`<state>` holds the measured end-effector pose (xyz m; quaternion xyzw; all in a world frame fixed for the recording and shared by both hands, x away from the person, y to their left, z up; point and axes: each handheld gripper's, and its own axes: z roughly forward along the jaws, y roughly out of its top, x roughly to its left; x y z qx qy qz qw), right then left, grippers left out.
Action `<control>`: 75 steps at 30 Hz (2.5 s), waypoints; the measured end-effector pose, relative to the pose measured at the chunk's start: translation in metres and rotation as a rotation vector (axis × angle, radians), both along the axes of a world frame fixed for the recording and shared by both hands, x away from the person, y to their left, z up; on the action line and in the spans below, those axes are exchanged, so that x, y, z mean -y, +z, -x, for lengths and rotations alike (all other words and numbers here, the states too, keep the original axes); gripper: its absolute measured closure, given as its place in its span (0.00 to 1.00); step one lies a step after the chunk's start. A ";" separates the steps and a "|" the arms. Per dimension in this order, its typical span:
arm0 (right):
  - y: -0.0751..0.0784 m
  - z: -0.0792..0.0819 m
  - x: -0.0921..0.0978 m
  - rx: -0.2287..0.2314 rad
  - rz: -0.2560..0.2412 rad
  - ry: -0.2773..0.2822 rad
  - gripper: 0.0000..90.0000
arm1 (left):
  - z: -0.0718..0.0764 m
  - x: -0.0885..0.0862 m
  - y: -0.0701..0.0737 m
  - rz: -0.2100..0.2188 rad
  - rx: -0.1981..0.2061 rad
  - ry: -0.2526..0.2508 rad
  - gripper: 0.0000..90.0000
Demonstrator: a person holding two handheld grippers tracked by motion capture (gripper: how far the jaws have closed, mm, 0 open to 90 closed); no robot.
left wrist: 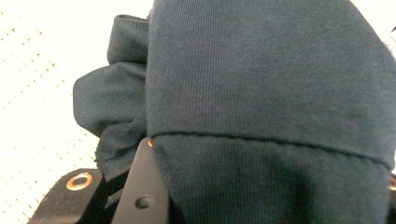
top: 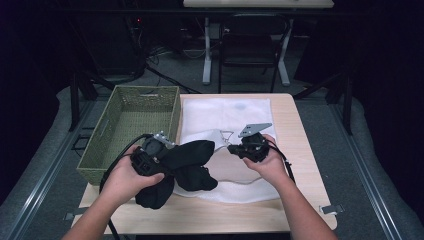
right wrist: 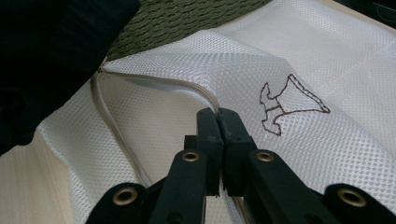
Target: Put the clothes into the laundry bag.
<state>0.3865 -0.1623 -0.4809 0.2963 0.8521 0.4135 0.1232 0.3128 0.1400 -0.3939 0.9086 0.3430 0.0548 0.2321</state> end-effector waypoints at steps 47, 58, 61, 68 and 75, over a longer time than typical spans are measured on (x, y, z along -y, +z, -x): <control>0.019 -0.005 -0.005 -0.014 -0.027 -0.032 0.98 | 0.030 -0.003 -0.030 0.086 0.014 -0.008 0.79; 0.017 -0.004 -0.008 -0.018 -0.022 -0.026 0.98 | 0.033 0.024 -0.044 0.090 0.014 -0.060 0.79; 0.017 -0.004 -0.008 -0.018 -0.022 -0.025 0.98 | 0.030 0.035 -0.047 0.087 0.016 -0.076 0.79; 0.016 -0.004 -0.007 -0.021 -0.024 -0.023 0.98 | 0.023 0.059 -0.053 0.091 0.001 -0.115 0.79; 0.016 -0.004 -0.006 -0.021 -0.025 -0.023 0.98 | 0.009 0.073 -0.062 0.069 0.003 -0.107 0.79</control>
